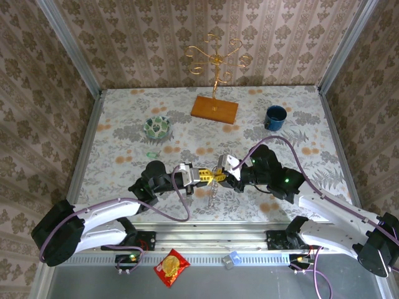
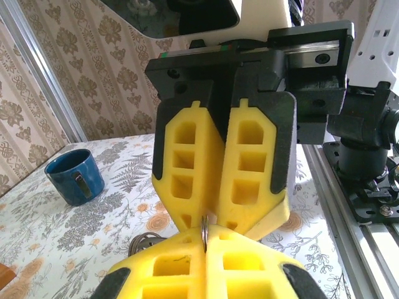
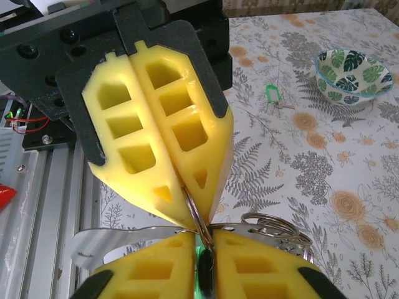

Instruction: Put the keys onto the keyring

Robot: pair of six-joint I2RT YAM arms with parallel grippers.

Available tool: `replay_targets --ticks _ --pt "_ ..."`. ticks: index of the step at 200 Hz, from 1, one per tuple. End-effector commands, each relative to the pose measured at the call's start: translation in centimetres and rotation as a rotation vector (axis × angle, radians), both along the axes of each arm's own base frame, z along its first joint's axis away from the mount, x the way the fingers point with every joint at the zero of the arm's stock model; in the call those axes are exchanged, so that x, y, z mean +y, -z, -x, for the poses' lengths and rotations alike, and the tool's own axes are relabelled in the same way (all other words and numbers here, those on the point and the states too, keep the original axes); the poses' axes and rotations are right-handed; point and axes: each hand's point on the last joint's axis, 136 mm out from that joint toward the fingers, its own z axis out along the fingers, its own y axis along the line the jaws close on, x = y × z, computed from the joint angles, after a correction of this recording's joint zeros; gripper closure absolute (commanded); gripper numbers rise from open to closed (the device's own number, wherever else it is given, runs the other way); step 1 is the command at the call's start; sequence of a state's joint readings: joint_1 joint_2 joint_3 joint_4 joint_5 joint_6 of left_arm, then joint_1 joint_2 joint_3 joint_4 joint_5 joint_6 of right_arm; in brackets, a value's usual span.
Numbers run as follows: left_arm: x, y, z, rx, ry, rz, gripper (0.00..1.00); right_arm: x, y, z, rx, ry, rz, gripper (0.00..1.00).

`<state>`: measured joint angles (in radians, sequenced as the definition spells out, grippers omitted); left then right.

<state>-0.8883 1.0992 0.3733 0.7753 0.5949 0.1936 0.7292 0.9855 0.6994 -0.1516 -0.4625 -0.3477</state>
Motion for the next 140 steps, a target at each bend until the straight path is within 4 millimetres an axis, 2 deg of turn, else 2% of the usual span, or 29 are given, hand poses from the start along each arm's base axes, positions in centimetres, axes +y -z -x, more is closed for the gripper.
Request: replay_targets --ticks 1,15,30,42,78,107,140 --pt "-0.1 -0.8 0.5 0.000 0.039 0.035 1.00 1.0 -2.8 0.0 -0.079 -0.055 -0.077 0.92" --pt "-0.2 -0.7 0.5 0.002 0.038 0.032 1.00 1.1 -2.9 0.2 -0.080 -0.071 -0.078 1.00" --pt "-0.1 -0.3 0.1 0.000 0.010 0.020 1.00 1.0 -2.8 0.3 -0.085 -0.080 -0.063 1.00" --pt "0.1 0.3 -0.5 -0.005 -0.032 0.001 0.88 0.9 -2.5 0.3 -0.089 -0.084 -0.042 1.00" --pt "0.0 1.5 -1.1 -0.008 -0.062 -0.073 0.83 0.5 -1.3 0.6 -0.063 -0.116 0.070 1.00" --pt "-0.1 2.4 -1.5 -0.022 -0.076 -0.144 0.85 0.7 -0.3 0.9 -0.040 -0.157 0.181 1.00" --pt "-0.1 2.4 -1.3 -0.031 -0.064 -0.184 0.98 1.0 0.4 1.1 -0.032 -0.193 0.290 1.00"
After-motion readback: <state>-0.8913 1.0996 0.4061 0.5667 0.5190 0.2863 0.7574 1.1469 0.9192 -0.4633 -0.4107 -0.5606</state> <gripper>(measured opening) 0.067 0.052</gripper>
